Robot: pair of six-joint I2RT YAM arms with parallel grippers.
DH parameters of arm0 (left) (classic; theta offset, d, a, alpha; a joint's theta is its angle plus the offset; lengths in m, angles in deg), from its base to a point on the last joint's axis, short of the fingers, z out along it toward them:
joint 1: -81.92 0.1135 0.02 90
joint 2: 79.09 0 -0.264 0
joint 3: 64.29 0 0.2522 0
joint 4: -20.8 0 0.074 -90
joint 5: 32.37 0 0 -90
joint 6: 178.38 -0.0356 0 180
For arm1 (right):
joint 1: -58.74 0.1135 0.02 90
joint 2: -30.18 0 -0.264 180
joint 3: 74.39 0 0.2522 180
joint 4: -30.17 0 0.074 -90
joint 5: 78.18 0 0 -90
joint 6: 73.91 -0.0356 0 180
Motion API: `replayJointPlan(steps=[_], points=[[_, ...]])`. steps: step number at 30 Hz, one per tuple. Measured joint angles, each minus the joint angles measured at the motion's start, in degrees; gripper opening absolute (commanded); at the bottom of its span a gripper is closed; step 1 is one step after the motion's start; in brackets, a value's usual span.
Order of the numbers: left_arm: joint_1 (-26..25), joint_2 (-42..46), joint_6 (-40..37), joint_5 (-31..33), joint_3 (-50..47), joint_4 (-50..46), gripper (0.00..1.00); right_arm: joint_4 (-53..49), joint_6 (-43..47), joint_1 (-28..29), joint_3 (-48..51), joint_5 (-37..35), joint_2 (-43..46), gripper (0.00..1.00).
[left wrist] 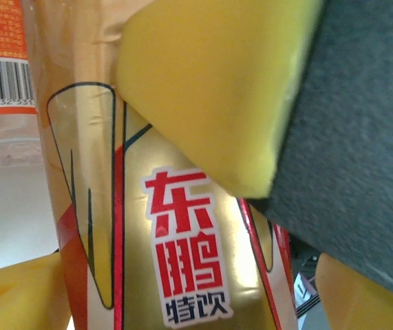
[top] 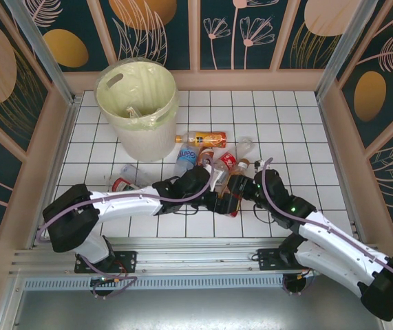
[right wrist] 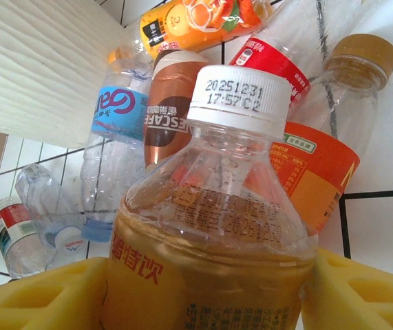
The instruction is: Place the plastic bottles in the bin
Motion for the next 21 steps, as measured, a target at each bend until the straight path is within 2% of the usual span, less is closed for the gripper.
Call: replayJointPlan(steps=[5, 12, 16, 21], points=[[-0.3, -0.9, 0.4, 0.8, 0.7, -0.1, 0.61, -0.9, 0.6, 0.0, 0.0, -1.0, 0.9, 0.67], [-0.5, -1.6, 0.6, 0.8, 1.0, -0.1, 0.54, -1.8, 0.6, 0.0, 0.0, -1.4, 1.4, 0.69], [-0.6, -1.6, 0.5, 0.9, 1.1, -0.1, 0.53, -1.9, 0.9, 0.0, 0.0, -1.5, 1.6, 0.84], [-0.8, -1.6, 0.5, 1.8, 1.4, -0.7, 0.54, -2.2, 1.1, 0.0, 0.0, -1.4, 3.3, 0.93]])
